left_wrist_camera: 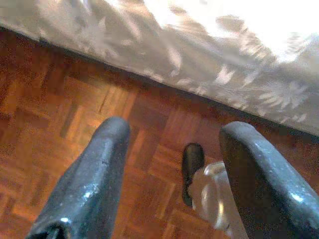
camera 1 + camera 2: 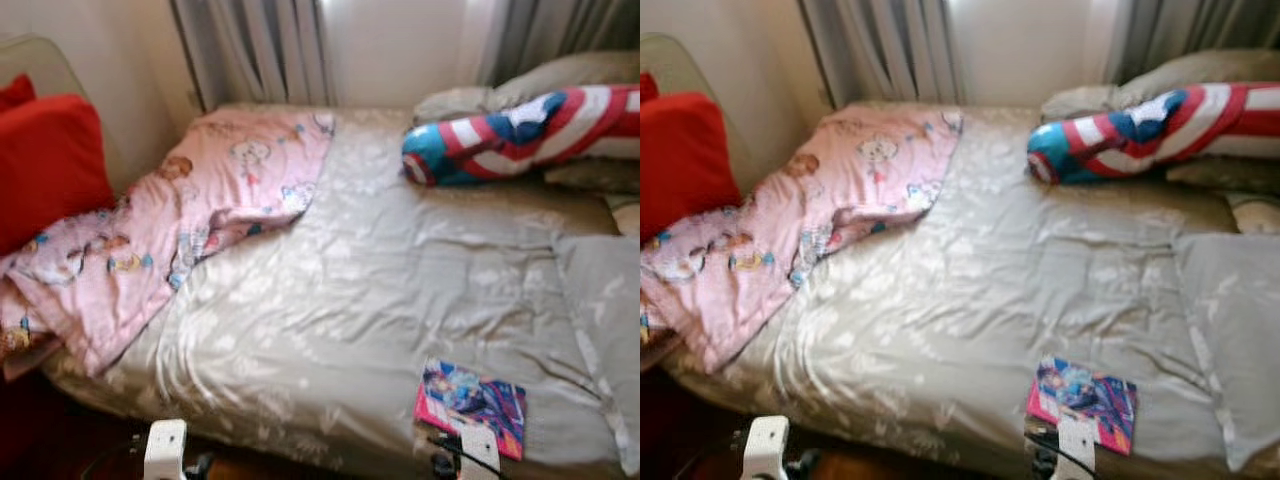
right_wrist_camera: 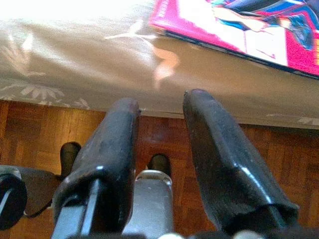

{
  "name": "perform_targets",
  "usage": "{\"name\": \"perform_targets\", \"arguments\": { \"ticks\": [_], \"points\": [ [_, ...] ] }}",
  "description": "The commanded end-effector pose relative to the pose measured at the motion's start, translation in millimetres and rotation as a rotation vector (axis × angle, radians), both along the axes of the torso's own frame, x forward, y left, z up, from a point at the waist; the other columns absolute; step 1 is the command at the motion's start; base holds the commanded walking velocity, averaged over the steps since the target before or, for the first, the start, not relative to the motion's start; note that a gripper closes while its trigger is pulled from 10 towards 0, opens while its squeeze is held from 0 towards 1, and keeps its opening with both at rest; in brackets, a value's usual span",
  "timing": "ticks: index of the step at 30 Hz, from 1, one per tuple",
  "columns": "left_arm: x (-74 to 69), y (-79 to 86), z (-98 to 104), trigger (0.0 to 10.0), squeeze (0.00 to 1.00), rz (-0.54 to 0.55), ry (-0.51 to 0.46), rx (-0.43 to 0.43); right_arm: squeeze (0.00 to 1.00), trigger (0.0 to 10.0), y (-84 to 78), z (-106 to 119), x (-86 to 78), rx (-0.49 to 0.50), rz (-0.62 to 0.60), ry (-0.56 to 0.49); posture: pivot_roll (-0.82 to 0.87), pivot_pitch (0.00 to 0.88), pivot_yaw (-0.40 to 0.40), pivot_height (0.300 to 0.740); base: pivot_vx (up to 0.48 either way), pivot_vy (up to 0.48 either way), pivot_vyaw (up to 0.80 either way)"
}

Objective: Clean up the room

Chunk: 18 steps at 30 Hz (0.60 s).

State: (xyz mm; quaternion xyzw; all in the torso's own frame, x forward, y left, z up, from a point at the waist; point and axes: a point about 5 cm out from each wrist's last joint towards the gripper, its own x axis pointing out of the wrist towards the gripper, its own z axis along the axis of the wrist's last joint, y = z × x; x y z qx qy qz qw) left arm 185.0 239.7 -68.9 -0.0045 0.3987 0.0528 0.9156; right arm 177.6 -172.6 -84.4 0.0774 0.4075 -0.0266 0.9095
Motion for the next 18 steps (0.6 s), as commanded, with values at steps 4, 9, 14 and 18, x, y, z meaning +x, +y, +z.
{"name": "perform_targets", "arguments": {
  "ticks": [4, 9, 14, 18],
  "points": [
    [-2.5, 1.4, -1.1, 10.0, 0.0, 0.001, 0.013, 0.006, 0.0, 10.0, 0.7, -2.2, -4.1, -0.005, 0.007, 0.019, 0.01, 0.076, 0.028, 0.74, 0.0, 0.255, 0.0],
    [-2.7, 1.4, -1.2, 10.0, 0.0, 0.002, 0.013, 0.005, 0.0, 10.0, 1.4, -2.6, -4.9, -0.004, 0.008, 0.022, 0.01, 0.078, 0.028, 0.74, 0.0, 0.102, 0.0],
    [-3.1, 1.3, -1.4, 10.0, 0.0, 0.004, 0.013, 0.004, 0.0, 10.0, 2.0, -2.8, -5.0, -0.003, 0.008, 0.023, 0.01, 0.075, 0.029, 0.74, 0.0, 0.112, 0.0],
    [-2.9, 1.4, -1.3, 10.0, 0.0, 0.004, 0.013, 0.005, 0.0, 10.0, 2.2, -2.6, -4.6, -0.003, 0.009, 0.023, 0.01, 0.076, 0.03, 0.74, 0.0, 0.07, 0.0]
  ]
}}
